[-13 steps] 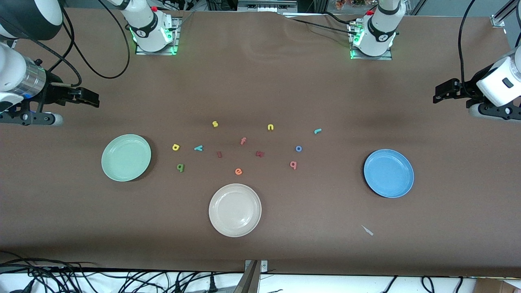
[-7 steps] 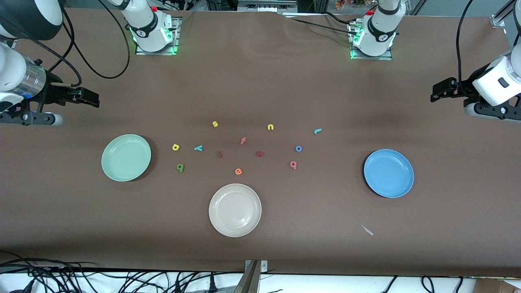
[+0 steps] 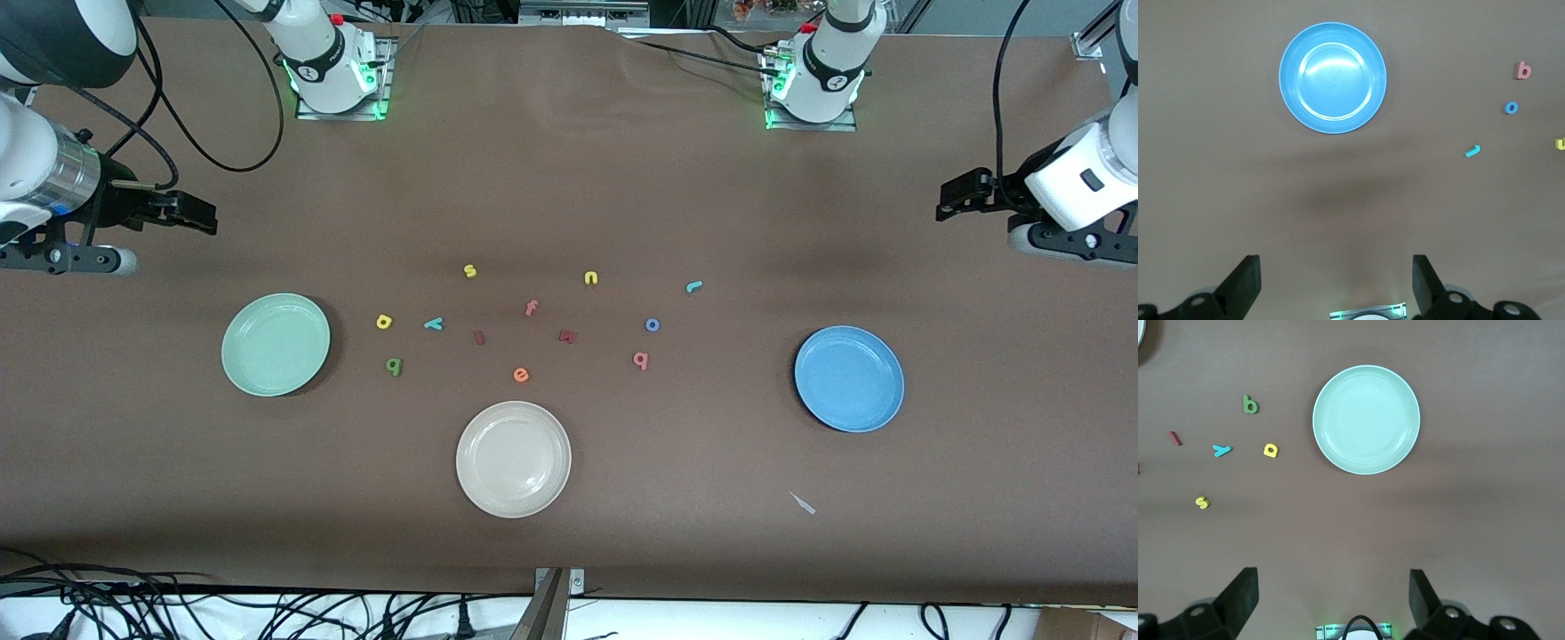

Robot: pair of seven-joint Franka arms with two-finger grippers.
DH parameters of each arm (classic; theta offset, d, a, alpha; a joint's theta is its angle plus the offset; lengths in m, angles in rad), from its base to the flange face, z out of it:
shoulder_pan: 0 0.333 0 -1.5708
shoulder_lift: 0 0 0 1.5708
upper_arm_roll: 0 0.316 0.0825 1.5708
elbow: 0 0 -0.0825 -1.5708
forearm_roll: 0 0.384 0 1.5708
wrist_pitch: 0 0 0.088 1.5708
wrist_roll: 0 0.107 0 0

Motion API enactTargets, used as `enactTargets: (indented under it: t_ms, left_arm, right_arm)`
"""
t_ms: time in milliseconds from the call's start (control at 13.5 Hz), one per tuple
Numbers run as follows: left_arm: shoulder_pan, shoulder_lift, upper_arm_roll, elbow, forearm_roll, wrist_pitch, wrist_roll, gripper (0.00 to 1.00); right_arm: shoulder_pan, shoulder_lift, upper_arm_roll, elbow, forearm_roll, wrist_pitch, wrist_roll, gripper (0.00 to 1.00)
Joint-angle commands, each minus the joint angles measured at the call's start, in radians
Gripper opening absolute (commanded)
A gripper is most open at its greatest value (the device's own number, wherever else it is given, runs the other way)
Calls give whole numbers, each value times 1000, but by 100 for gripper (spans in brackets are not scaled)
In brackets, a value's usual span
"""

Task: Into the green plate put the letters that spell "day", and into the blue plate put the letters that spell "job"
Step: 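Move the left gripper and the right gripper out toward the letters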

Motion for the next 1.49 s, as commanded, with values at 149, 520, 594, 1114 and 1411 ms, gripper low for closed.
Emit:
enactTargets:
  t_ms: [149,520,594,1114,1411]
  left_arm:
    - [-19,57,-53,35,-16,-7,-97,100]
    - [-65,138,-60,61,-18,8,-154,100]
    - [-66,160,-61,61,-18,17,-172,100]
    - [-160,227,-61,63,-13,96,-267,100]
    - [-192,247,-61,64,-15,122,-339,100]
  right_arm:
    - [0,5,1,11,16,-3,-14,100]
    - [2,5,3,7,16,6,-14,100]
    - [3,5,3,5,18,12,-14,100]
    - [14,42,4,-22,38,84,-5,100]
    - [41,47,5,-114,38,220,18,100]
